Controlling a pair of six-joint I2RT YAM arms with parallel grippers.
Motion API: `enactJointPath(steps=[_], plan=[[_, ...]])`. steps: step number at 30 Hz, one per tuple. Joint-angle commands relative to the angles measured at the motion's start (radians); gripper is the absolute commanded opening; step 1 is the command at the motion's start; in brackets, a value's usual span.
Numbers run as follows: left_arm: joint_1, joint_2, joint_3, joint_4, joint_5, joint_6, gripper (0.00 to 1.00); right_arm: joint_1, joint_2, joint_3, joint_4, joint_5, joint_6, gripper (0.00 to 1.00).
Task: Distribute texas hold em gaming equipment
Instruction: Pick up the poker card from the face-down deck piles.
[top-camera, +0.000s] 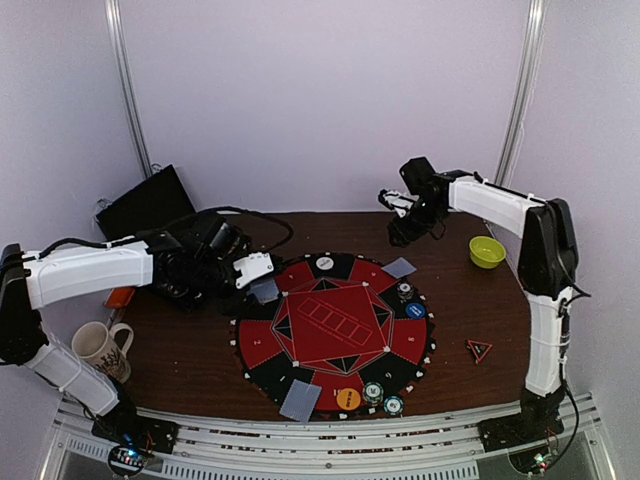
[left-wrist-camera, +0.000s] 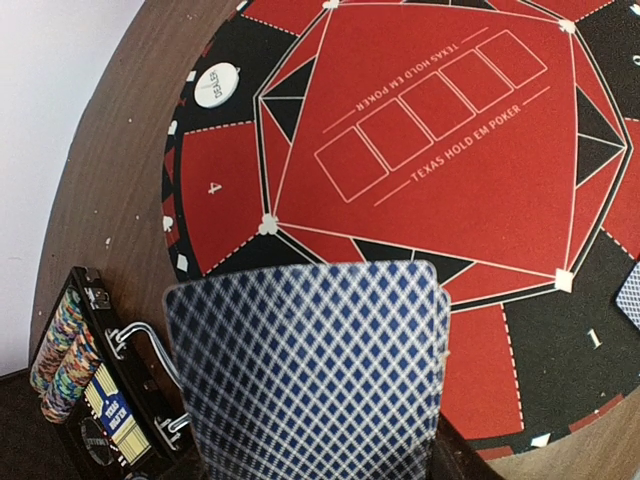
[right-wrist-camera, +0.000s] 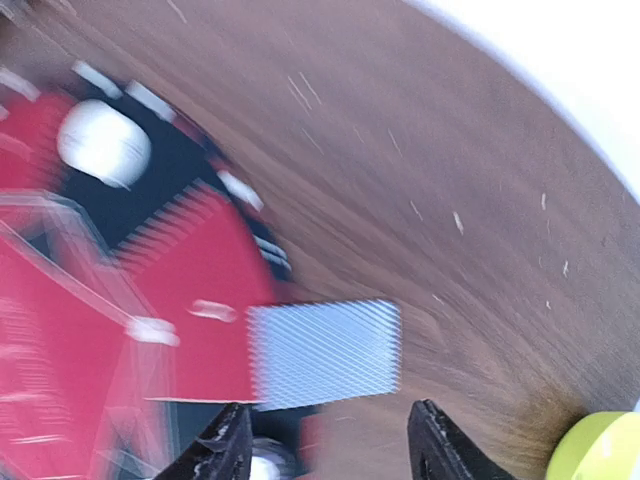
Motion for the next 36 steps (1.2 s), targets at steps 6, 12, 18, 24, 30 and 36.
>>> enactJointPath(steps=[6, 12, 18, 24, 30, 36], plan=[[0.004, -0.034, 0.040, 0.062, 0.014, -0.020, 0.53, 0.195, -0.258, -0.417, 0.829, -0.703, 0.619, 0.65], [0.005, -0.043, 0.042, 0.059, 0.007, -0.021, 0.53, 0.290, -0.135, -0.394, 1.076, -0.783, 0.853, 0.67], [0.005, -0.031, 0.052, 0.062, 0.008, -0.014, 0.53, 0.357, -0.066, -0.355, 1.049, -0.773, 0.829, 0.67], [0.005, -0.025, 0.059, 0.064, 0.004, -0.007, 0.53, 0.386, 0.021, -0.294, 1.007, -0.756, 0.815, 0.69], [0.005, -0.028, 0.055, 0.065, 0.011, -0.009, 0.53, 0.411, 0.083, -0.226, 0.968, -0.737, 0.802, 0.69], [0.005, -0.039, 0.054, 0.065, 0.006, -0.004, 0.52, 0.397, 0.051, -0.225, 0.839, -0.626, 0.710, 0.61]])
